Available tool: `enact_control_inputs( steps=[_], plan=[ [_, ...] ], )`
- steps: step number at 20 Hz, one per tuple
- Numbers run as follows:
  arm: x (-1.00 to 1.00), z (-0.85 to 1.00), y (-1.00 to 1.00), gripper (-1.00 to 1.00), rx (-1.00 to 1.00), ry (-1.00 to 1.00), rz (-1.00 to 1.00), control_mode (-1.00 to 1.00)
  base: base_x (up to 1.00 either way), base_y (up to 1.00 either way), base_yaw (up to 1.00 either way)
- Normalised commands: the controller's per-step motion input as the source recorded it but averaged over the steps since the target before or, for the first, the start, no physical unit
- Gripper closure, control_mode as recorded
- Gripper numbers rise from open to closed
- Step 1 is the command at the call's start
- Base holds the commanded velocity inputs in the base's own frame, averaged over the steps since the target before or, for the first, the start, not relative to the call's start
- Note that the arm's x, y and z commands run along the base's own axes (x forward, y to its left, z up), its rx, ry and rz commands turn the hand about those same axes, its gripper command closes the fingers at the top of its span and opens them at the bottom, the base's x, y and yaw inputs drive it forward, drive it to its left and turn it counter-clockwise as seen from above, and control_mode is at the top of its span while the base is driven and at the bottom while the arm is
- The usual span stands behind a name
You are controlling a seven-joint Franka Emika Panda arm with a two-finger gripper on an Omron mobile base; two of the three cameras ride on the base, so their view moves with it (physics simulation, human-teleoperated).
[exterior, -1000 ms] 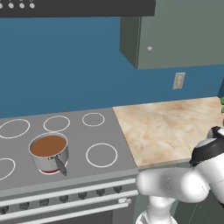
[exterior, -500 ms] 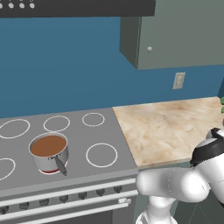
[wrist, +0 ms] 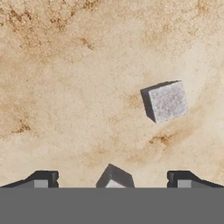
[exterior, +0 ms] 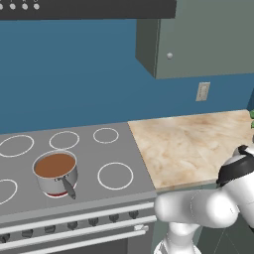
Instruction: Pick up the sugar cube(s) and place them in the saucepan with hot chocolate.
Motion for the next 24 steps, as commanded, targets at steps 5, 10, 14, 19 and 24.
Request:
enact_control_inputs(
  steps=[5, 10, 14, 19, 24],
  plan=[
    [0.0, -0.07, 0.0, -1.0, 0.0, 0.0, 0.0, -1.0, 0.0, 0.0, 0.0],
    [0.0, -0.14, 0.0, -1.0, 0.01, 0.0, 0.0, -1.0, 0.0, 0.0, 0.0],
    [0.0, -0.23, 0.0, -1.0, 0.02, 0.0, 0.0, -1.0, 0.0, 0.0, 0.0],
    [0.0, -0.23, 0.0, 1.0, 0.01, 0.0, 0.0, -1.0, 0.0, 0.0, 0.0],
    [0.0, -0.1, 0.0, 1.0, 0.0, 0.03, 0.0, -1.0, 0.0, 0.0, 0.0]
  ],
)
